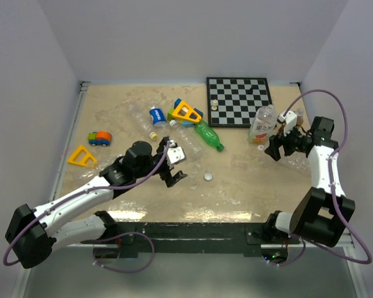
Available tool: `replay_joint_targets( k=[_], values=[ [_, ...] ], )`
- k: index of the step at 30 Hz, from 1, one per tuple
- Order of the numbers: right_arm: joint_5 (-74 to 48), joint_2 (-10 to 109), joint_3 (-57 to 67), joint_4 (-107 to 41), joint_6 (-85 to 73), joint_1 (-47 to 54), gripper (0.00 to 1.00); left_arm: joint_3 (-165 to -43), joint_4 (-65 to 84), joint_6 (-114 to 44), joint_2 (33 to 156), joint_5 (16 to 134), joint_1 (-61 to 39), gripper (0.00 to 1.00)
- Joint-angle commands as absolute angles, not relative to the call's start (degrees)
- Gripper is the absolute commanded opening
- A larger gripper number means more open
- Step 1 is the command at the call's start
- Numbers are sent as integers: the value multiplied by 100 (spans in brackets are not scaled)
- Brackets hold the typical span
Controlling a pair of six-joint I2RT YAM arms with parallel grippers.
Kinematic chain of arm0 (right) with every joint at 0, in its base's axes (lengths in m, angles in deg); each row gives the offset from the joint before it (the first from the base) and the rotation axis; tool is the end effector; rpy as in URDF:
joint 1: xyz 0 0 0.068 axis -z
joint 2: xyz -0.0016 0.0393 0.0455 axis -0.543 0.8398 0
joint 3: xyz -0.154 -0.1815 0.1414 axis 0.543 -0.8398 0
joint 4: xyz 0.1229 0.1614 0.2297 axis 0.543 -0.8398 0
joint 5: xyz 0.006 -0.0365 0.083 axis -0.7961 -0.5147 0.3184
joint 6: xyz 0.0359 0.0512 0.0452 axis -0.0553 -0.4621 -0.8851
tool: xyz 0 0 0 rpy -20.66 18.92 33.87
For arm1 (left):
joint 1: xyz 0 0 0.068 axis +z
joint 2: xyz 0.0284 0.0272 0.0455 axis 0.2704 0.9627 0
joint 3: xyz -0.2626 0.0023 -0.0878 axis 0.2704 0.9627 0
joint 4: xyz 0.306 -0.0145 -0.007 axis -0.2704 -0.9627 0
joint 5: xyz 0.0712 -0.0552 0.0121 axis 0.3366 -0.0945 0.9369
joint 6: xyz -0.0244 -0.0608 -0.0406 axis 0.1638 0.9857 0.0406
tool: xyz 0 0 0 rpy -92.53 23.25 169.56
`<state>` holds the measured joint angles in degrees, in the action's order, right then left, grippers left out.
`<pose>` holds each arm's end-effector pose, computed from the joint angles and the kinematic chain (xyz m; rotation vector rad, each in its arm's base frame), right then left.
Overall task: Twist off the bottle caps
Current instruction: Place the plastic bottle at the center of the board, then move the bottle cap to the center of the board.
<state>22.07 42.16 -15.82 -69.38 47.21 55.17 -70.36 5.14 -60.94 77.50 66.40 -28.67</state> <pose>0.3040 -0.0762 0.2302 -0.7248 2.1224 0.3419 0.2019 -0.2242 0.2457 1.1502 1.6344 -0.6281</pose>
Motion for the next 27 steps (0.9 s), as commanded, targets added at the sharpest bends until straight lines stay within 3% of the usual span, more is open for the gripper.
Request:
replay_joint_targets(
  k=[1,17,23,27],
  values=[
    [2419,3763,-1126,-6967,4626,5574,90,-7097,657,-6055,7913,6190,-2852,99],
    [2788,3859,1185,-8944,5741,5574,95,-7992,333,-5370,9670,5951,-2992,68],
    [4254,3744,1204,-8866,5540,5565,98,-8871,-28,-3903,10909,6496,-3054,56],
    [4827,3859,1134,-9472,6418,5565,96,-9197,-178,-3156,11490,6960,-3238,44]
  ],
)
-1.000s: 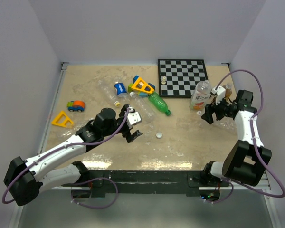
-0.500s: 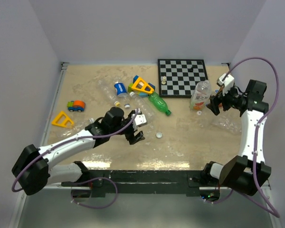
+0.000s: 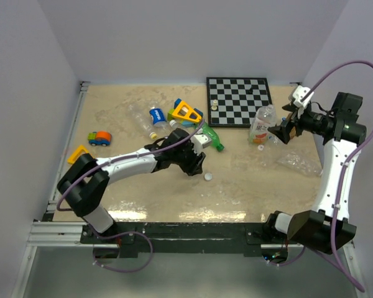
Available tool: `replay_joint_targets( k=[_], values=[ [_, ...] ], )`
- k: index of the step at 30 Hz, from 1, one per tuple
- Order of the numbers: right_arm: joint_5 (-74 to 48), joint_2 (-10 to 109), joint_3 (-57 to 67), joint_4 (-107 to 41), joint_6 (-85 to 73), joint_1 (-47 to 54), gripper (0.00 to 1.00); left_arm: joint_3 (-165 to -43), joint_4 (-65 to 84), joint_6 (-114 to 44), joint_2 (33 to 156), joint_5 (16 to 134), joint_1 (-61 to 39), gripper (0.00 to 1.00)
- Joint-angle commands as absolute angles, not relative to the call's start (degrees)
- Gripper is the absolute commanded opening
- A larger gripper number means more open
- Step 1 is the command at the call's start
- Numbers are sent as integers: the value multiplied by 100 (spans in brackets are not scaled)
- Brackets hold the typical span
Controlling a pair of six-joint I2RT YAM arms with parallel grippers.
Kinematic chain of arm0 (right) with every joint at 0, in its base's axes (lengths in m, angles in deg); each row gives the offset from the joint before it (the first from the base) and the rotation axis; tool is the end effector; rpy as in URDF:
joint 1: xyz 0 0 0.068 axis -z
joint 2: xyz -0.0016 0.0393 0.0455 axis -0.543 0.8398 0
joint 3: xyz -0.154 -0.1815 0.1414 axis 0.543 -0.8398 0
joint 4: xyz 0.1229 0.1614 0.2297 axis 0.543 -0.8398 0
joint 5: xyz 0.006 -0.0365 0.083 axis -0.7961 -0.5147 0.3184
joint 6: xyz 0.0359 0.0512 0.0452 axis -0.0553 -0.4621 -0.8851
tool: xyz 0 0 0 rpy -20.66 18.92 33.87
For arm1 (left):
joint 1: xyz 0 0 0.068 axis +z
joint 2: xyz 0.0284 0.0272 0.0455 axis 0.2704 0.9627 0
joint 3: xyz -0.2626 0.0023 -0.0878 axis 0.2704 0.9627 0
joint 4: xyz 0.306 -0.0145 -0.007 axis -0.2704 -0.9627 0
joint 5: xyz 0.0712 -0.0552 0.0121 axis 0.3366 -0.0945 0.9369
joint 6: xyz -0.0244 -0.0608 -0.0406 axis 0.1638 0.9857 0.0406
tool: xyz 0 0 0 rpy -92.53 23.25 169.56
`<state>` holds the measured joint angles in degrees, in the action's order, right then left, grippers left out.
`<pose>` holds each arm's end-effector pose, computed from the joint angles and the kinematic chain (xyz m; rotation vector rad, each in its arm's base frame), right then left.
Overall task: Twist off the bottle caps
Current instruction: Move the bottle cap to the center of the board.
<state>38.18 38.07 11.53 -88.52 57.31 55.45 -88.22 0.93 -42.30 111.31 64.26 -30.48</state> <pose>0.2793 -0.0550 0.4112 -0.9884 1.6753 0.3143 0.2630 -0.3050 0.1660 1.0284 2.1803 -0.8136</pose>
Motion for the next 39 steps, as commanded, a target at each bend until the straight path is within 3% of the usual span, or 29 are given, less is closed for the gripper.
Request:
replay_joint_targets(
  k=[1,6,20,25,31,39],
  values=[
    [4854,3850,1081,-9455,6445,5565,95,-9241,-160,-3050,11578,7093,-3291,41],
    [4898,3631,686,-9191,6419,5565,95,-9514,-239,-2627,11991,7428,-3423,30],
    [5056,3577,518,-9340,6717,5565,95,-10208,-679,-2503,12800,7780,-3590,30],
    [5065,3586,536,-9410,6779,5565,96,-10331,-723,-2547,12924,7534,-3643,20],
    [5065,3577,580,-9454,6823,5565,95,-10630,-714,-2583,13090,7305,-3704,2],
    [5030,3534,668,-9568,6884,5565,95,-12297,-758,-2653,14055,7322,-3705,0]
  ],
)
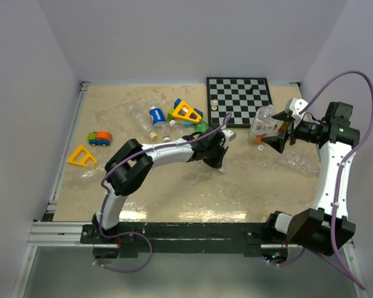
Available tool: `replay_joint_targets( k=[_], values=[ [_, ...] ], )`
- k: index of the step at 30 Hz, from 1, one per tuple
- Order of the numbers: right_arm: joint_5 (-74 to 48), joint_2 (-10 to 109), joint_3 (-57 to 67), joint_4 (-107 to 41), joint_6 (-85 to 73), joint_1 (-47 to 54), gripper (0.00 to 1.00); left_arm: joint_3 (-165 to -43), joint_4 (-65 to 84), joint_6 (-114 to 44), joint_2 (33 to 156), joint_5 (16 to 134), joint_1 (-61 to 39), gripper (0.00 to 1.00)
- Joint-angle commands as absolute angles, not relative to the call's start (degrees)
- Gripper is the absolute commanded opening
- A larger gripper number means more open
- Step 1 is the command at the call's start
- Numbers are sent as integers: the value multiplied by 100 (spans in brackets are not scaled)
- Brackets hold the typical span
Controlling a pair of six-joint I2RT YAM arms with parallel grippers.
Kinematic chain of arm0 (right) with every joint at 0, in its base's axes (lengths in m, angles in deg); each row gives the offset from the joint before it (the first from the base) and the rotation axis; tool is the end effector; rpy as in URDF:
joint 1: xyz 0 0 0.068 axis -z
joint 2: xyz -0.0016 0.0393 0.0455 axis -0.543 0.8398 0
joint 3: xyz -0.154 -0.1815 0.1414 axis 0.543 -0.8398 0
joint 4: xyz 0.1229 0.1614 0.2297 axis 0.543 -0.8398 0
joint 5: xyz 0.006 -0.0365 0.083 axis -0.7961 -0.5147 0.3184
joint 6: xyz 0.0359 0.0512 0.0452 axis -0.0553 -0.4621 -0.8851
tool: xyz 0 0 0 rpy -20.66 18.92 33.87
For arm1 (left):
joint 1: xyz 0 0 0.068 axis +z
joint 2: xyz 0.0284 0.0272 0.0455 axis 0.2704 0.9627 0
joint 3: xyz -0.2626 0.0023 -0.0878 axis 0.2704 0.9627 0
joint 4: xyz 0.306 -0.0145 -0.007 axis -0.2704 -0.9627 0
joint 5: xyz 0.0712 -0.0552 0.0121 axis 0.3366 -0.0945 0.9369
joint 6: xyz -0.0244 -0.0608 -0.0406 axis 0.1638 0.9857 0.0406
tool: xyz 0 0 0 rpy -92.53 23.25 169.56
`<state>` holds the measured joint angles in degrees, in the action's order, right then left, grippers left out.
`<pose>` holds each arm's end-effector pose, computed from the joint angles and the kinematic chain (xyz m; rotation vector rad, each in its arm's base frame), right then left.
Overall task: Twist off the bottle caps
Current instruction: Move the bottle cap to the center of the board.
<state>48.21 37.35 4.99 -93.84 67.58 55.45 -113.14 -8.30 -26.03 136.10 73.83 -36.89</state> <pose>0.2681 -0.0450 0.3765 -1.0698 1.5645 0.4971 0.2950 -0.4035 0.1208 0.7962 2.4859 -0.7126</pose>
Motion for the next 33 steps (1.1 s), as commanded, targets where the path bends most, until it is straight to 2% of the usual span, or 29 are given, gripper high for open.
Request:
replay_joint_targets(
  k=[1,9,14,19,22,27,30,33],
  values=[
    [5021,3525,668,-9577,6885,5565,95,-12561,-793,-2636,14284,7279,-3705,0],
    [4969,3411,720,-9586,6876,5565,95,-14294,-802,-2276,15542,6927,-3705,1],
    [4969,3402,729,-9595,6876,5565,95,-14699,-618,-1986,15841,6628,-3705,9],
    [4942,3393,729,-9604,6876,5574,95,-14630,-468,-1880,15675,6496,-3705,22],
    [4898,3384,773,-9647,6893,5565,95,-14314,-311,-1950,15290,6689,-3678,31],
    [4845,3323,966,-9771,6929,5565,95,-12981,295,-2186,13964,7014,-3538,42],
    [4653,3270,1194,-9771,6745,5574,95,-12118,560,-2511,12786,7356,-3432,52],
    [4459,3112,1335,-9263,5965,5574,96,-11293,631,-2898,11592,7752,-3292,67]
  ],
)
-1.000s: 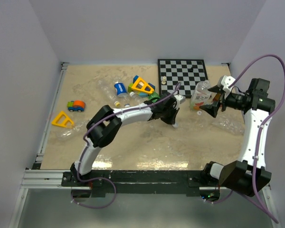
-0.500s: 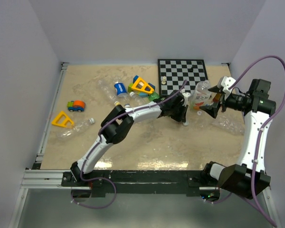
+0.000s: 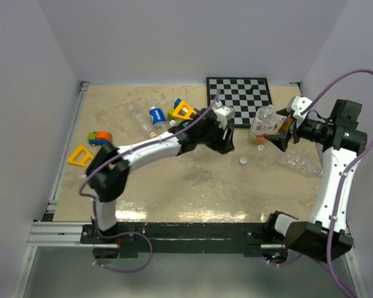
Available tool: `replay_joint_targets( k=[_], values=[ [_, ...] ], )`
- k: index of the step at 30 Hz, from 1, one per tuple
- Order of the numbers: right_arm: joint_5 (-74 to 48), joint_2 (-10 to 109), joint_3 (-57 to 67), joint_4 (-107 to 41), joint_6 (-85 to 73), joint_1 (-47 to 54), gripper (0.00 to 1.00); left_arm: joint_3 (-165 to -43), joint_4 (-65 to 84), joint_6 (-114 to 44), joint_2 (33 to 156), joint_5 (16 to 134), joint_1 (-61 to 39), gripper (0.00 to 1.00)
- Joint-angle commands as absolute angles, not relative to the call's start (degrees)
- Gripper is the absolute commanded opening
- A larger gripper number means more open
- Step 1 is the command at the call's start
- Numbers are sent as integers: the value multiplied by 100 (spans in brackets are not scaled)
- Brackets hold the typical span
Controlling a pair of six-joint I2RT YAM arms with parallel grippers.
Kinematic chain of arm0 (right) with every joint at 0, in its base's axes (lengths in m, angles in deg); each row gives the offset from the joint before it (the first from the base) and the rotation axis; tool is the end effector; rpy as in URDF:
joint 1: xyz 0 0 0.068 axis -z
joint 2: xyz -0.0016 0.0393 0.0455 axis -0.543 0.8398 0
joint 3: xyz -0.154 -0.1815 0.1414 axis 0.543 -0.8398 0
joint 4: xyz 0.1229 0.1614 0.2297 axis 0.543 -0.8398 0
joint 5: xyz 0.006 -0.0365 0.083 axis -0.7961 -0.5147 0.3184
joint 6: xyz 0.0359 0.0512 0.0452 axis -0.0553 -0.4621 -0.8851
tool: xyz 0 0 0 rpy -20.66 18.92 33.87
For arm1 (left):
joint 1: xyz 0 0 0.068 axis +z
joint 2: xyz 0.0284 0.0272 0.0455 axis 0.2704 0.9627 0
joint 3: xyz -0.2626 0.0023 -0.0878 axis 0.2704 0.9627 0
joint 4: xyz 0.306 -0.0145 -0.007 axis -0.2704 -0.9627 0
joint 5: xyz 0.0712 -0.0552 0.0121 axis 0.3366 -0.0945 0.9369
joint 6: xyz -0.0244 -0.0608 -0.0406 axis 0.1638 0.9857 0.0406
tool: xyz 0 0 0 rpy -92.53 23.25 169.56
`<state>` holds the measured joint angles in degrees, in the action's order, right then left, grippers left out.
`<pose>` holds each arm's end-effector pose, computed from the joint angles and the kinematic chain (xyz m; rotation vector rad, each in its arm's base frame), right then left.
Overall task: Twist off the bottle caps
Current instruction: Move the bottle cap to the center of the board, then reset both arms
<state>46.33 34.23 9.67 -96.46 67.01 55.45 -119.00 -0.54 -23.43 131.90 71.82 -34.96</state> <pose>0.2490 -0.0379 0.4125 -1.0966 1.5377 0.4028 0.3247 -0.4167 0.2102 0.6720 2.2096 -0.9223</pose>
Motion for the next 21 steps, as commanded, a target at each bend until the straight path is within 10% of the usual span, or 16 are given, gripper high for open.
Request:
replay_joint_targets(
  k=[1,4,21],
  values=[
    [4398,3033,1344,-8835,5535,5565,97,-11037,631,-3030,11153,7944,-3231,76],
    [3994,2682,1204,-7463,3517,5574,98,-10220,657,-3294,9896,8307,-2941,100],
    [1119,2162,835,-5192,-709,5565,98,-7573,182,-4804,6262,9607,-2290,100]
  ],
)
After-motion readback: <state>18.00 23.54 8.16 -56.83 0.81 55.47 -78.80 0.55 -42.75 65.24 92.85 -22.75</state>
